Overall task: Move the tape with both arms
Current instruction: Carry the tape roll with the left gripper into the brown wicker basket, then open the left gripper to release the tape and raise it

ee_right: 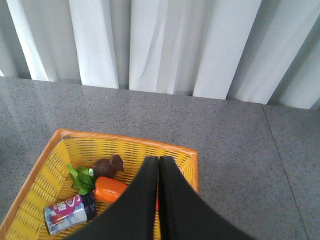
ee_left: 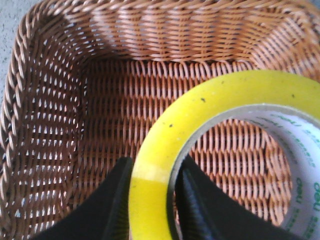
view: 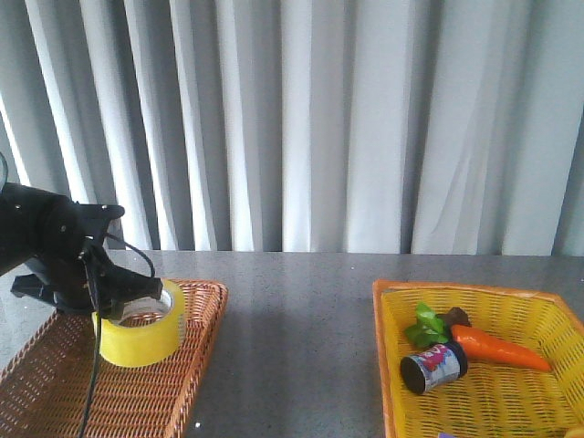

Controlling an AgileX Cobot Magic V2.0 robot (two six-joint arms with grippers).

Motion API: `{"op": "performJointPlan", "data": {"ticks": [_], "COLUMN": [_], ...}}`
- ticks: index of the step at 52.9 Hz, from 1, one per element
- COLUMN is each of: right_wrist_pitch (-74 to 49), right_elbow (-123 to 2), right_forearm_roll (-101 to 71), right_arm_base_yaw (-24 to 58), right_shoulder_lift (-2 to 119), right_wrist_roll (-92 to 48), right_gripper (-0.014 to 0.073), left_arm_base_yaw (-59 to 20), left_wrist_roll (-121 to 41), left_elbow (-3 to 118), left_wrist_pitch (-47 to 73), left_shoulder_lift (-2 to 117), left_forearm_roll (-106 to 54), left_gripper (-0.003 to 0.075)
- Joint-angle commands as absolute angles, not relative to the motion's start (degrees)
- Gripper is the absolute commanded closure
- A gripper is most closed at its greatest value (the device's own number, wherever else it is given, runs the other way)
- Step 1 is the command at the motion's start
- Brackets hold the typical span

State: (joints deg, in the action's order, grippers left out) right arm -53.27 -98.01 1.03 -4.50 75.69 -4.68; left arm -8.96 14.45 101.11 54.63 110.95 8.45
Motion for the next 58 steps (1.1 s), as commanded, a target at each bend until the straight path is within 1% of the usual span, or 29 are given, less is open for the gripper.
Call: {"op": "performJointPlan", "data": {"ticks": [1, 8, 58], "right_wrist_pitch": [-49.43, -49.43, -49.37], "right_elbow": [-99.28, -99.28, -99.28], "right_forearm_roll": [1.53, 1.53, 1.53], "right_arm_base_yaw": [-4.87, -4.87, -4.87], "right_shoulder_lift": [74.11, 74.11, 74.11], "right_wrist_roll": [-4.77, -4.77, -4.77], "right_gripper": [0.0602, 0.0602, 0.0602], "left_arm_base_yaw": [-7.82, -6.63, -6.62], "left_wrist_roll": [15.58, 15.53, 14.31], "left_elbow": [103.04, 103.04, 103.04], "left_wrist_pitch": [52.62, 53.41, 56.14], "left_shoulder_lift": [108.62, 109.69, 112.55], "left_forearm_roll": [8.33, 8.16, 6.82], "left_gripper": [0.0680, 0.0680, 0.0667]}}
